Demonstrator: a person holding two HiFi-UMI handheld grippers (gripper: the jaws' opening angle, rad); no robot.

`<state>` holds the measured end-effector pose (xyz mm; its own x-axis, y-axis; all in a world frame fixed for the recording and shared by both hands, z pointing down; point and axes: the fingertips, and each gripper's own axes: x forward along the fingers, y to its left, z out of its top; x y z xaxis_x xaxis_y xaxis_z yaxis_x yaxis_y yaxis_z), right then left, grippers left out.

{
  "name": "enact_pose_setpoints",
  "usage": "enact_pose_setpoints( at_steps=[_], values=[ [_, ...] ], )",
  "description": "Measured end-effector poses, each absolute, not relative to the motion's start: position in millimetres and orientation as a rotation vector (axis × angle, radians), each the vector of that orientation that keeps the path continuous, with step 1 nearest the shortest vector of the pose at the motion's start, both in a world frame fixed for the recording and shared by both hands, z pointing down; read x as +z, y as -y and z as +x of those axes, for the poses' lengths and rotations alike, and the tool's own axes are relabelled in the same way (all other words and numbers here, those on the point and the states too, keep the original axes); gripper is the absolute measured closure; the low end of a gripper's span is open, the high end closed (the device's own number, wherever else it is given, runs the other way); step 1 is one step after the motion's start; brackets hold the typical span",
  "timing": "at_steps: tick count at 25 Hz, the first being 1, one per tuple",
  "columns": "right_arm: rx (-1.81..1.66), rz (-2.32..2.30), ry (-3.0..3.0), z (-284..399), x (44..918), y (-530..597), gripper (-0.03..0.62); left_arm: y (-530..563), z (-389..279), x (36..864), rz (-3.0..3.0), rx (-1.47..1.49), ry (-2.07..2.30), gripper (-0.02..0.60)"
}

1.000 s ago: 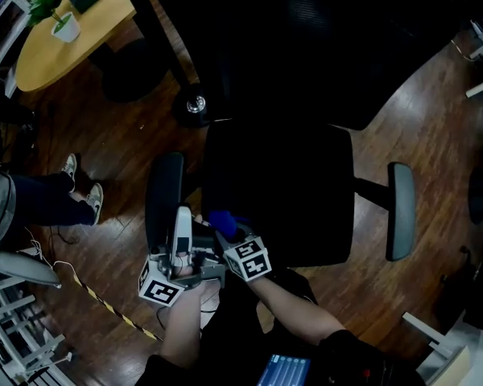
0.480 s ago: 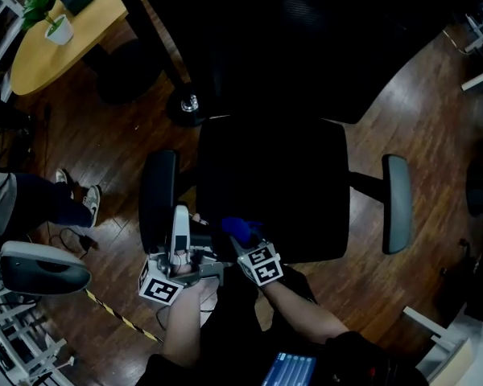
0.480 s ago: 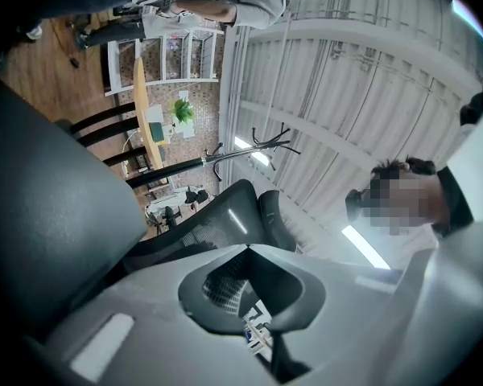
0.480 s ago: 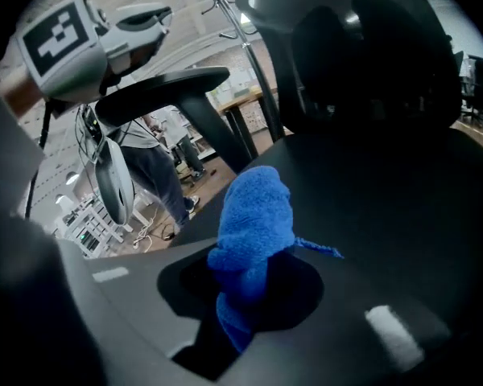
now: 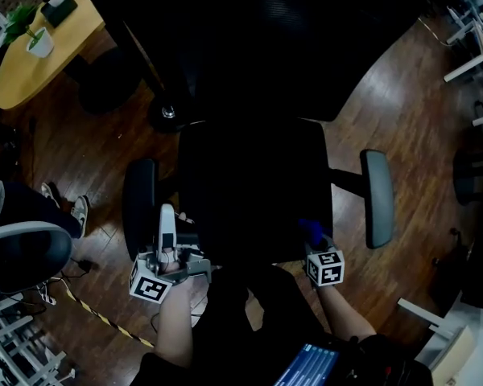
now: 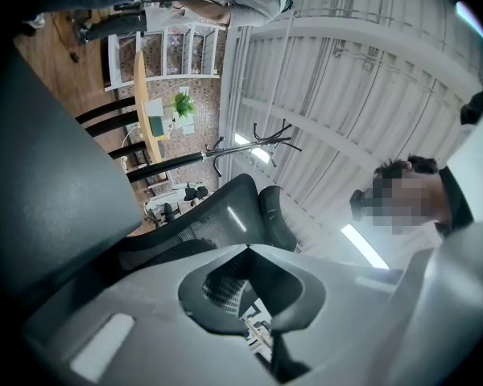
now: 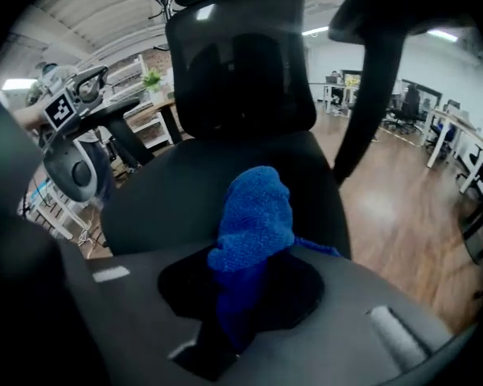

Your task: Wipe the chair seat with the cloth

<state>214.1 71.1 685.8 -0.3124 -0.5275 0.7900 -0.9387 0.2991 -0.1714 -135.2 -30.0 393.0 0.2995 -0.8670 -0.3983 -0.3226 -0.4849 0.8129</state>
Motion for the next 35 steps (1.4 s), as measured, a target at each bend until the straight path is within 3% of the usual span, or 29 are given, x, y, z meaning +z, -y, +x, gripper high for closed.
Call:
enact_pose_setpoints(
  at_steps=[4,11,15,24,31,35],
  values=[
    [0.852,1.367,1.915,245,680,-71,0.514,33,-131,391,1.969,-1.154,1.045,0.589],
    [0.877,1.446,1.922,237,669,-52,0.514,33,-121,392,1.959,-1.159,1.036,0.589],
    [0.819,1.386,2.099,174,650,16,0.514,34,-123,394,1.953,-1.162,1.036,0.589],
    [0.733,0.976,2.366,-44,651,179,0.514,34,-120,402,1.955,-1.143,1.009,0.588],
    [0.731,0.845,2.428,-128,666,207,0.514,34,-116,395,1.967,-1.136,0.997,0.588],
    [0.68,0.866,2.427,-132,675,214,0.514,36,-118,396,1.96,-1.15,0.993,0.588]
  ],
)
